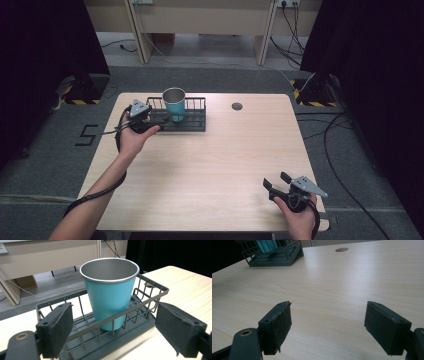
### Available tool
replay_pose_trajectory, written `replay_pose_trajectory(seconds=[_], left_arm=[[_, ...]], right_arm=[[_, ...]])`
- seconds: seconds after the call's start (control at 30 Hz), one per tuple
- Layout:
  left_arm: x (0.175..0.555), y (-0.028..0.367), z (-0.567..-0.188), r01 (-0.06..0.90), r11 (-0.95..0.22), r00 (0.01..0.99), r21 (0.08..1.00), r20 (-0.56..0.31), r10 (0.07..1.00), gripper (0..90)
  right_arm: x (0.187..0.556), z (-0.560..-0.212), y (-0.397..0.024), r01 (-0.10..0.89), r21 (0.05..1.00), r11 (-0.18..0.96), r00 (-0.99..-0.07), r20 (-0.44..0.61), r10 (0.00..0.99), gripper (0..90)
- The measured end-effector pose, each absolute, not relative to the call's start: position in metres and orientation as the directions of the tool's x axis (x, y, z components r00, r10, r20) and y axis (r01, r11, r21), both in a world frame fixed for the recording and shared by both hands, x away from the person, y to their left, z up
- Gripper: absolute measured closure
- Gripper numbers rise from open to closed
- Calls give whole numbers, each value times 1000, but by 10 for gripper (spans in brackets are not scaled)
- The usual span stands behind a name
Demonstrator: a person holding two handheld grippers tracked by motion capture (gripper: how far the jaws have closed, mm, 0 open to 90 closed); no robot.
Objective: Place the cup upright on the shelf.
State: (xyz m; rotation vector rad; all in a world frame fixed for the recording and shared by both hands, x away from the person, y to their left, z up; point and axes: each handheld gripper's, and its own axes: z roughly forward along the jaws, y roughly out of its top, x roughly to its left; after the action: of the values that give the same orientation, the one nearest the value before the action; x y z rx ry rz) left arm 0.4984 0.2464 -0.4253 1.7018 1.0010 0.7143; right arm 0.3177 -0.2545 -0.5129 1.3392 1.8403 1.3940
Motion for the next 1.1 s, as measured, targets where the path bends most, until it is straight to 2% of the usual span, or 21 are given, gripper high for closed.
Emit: replay_pose_trajectory(seconds=[1.1], left_arm=[[430, 283, -448, 290, -154, 497, 945, -11, 868, 143]], right_arm=[[318, -513, -254, 418, 909, 10, -411, 180, 894, 225]])
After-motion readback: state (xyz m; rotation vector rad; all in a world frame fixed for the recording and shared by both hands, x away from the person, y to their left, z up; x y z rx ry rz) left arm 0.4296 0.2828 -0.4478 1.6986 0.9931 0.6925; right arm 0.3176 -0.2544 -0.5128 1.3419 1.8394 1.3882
